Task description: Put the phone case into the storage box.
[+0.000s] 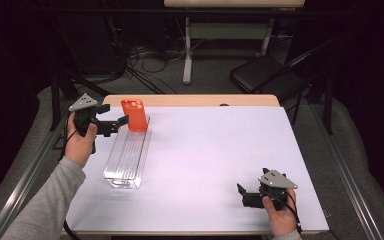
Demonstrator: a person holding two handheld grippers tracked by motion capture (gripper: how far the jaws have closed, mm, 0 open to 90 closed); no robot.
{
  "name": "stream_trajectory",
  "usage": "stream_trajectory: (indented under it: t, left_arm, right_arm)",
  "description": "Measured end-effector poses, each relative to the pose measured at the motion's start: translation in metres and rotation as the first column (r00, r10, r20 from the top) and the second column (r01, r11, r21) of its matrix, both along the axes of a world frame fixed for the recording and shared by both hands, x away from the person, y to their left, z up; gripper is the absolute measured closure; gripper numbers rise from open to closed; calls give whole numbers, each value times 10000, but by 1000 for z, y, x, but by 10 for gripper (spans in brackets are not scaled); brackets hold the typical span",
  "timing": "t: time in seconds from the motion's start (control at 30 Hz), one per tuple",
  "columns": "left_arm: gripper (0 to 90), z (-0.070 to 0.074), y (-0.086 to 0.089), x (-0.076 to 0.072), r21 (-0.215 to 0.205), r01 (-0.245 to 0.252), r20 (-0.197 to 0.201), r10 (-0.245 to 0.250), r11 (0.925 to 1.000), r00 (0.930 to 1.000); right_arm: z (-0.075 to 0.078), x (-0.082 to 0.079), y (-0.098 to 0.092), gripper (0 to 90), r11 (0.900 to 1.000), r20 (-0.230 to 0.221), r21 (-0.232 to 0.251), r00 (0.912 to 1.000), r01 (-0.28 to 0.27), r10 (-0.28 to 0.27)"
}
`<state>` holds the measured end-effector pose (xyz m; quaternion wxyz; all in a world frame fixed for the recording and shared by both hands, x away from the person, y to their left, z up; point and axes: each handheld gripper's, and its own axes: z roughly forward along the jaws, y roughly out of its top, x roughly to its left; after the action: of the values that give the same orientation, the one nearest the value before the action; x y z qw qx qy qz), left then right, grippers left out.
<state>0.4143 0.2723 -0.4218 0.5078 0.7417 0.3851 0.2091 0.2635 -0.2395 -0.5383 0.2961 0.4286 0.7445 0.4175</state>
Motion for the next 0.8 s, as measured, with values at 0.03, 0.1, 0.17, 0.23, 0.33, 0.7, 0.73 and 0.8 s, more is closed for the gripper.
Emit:
stream_trajectory:
  t: [0.03,0.1,0.17,0.23,0.33,0.7,0.73,0.8]
  left_arm:
    - [96,-1,1,-4,-151,52,35,-52,9999,10000]
    - [96,-3,3,-12,-325,44,48,-42,9995,10000]
    - [93,-6,5,-20,-500,98,119,-92,9987,9999]
    - [87,-9,6,-28,-620,198,168,-188,9979,9997]
    - [76,-13,5,-43,-471,290,352,-274,9985,9990]
    - [67,-37,1,-93,-724,111,378,-84,9973,9993]
    - [66,-38,1,-96,-786,67,350,-39,9969,9994]
    - [66,-41,2,-103,-978,12,324,20,9952,9995]
  right_arm:
    - [0,-1,0,0,10000,-16,13,10000,-6,6]
    - [2,-1,0,0,10000,34,59,10000,-13,13]
    - [2,-2,0,0,9999,50,104,10000,4,-5]
    - [2,-3,0,0,9999,45,129,10000,0,0]
    - [2,-3,1,0,9999,43,143,10000,-43,42]
    - [3,-5,-1,0,9995,17,327,10000,43,-44]
    - [3,-5,-1,0,9995,41,300,10000,20,-22]
    - [3,-5,-2,0,9996,27,292,10000,40,-40]
